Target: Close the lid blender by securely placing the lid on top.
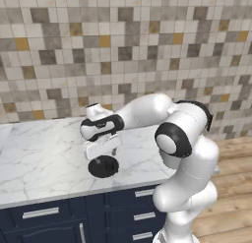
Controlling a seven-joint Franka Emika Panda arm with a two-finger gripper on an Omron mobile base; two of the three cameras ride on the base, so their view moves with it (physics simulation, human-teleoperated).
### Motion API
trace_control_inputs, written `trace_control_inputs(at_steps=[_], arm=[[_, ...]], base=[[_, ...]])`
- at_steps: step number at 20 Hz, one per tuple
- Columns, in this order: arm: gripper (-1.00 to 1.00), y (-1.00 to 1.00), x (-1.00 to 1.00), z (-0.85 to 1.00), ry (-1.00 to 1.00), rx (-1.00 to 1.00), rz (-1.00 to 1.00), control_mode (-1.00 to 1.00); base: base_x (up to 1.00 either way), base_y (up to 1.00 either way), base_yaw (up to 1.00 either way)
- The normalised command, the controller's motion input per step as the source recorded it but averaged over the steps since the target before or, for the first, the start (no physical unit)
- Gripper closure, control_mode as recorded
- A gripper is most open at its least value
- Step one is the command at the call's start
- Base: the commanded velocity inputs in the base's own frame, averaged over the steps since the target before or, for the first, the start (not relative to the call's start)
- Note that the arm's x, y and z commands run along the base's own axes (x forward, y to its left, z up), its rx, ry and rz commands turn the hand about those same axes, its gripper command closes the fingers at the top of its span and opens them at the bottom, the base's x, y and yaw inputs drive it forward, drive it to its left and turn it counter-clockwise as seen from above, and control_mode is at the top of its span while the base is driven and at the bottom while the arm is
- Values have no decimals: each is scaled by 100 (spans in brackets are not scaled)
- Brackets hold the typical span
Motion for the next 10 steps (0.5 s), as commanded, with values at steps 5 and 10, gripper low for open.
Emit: trace_control_inputs(at_steps=[5,10], arm=[[-100,0,-48,-4,0,0,0,-100],[-100,-13,-25,-8,0,0,0,-100]], base=[[0,0,0],[0,0,0]])
